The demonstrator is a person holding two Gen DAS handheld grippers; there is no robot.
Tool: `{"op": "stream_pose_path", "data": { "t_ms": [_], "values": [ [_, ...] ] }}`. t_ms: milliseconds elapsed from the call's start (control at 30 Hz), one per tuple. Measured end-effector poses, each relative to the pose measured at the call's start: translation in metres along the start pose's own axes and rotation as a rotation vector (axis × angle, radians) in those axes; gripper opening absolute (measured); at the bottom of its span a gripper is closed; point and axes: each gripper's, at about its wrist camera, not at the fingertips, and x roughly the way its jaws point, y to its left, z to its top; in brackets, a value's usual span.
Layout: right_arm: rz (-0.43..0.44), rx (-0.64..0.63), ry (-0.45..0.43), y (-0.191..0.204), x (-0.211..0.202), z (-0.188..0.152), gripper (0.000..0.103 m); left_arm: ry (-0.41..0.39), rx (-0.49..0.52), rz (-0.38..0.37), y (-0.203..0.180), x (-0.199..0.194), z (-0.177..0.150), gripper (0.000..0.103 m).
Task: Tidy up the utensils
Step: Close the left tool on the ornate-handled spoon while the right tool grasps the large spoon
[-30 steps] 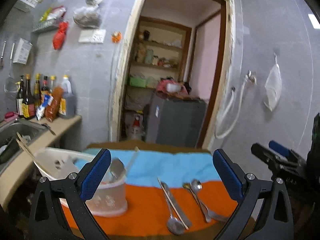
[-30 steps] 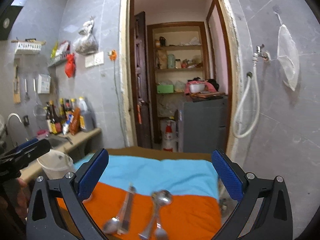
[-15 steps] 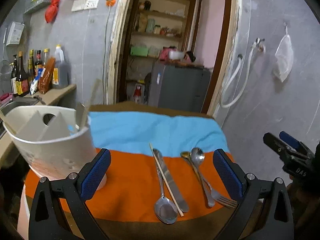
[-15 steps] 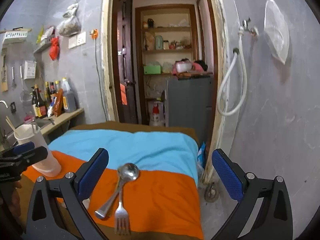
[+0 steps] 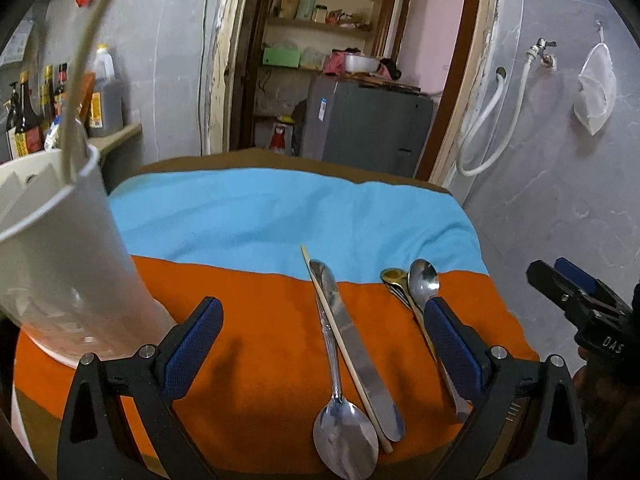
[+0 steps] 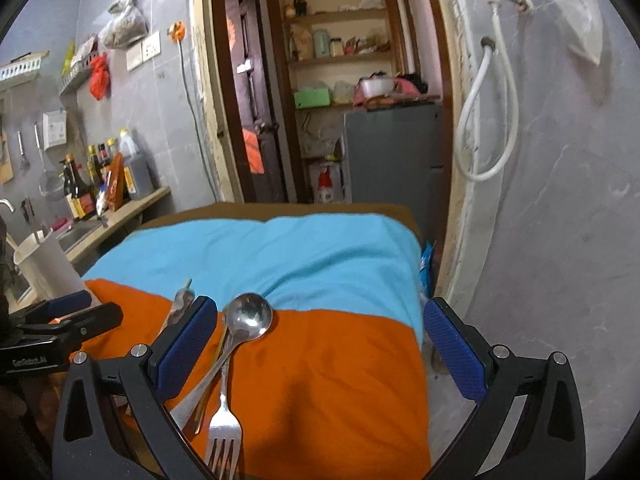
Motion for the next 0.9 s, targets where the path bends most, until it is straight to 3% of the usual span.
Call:
{"op": "stream_pose_path", "data": {
  "t_ms": [67,133,400,633,700,900],
  "values": [
    [0.013,0.009,0.026,-0.001,0.009,-0.001,0.100,0.024,-0.002,-0.010,0.001,0.006,0.000,0.089],
    [0.037,0.022,0.056,-0.001,0.019,0.000,0.090,0.050,0.000,-0.018,0.001,0.012,0.001,0.082],
    [0.151,0.006,0.209,0.007,0.056,0.002,0.064,0.186,-0.069,-0.070,0.014,0.041,0.004,0.040],
    [0.198,0.026,0.284,0.008,0.080,0.003,0.038,0.218,-0.114,-0.100,0.023,0.051,0.010,0.024],
    [0.218,0.037,0.302,0.008,0.086,0.003,0.034,0.228,-0.128,-0.099,0.025,0.052,0.009,0.014],
    [0.270,0.054,0.367,0.008,0.101,0.000,0.027,0.222,-0.124,-0.122,0.023,0.050,0.008,0.005]
  ]
}}
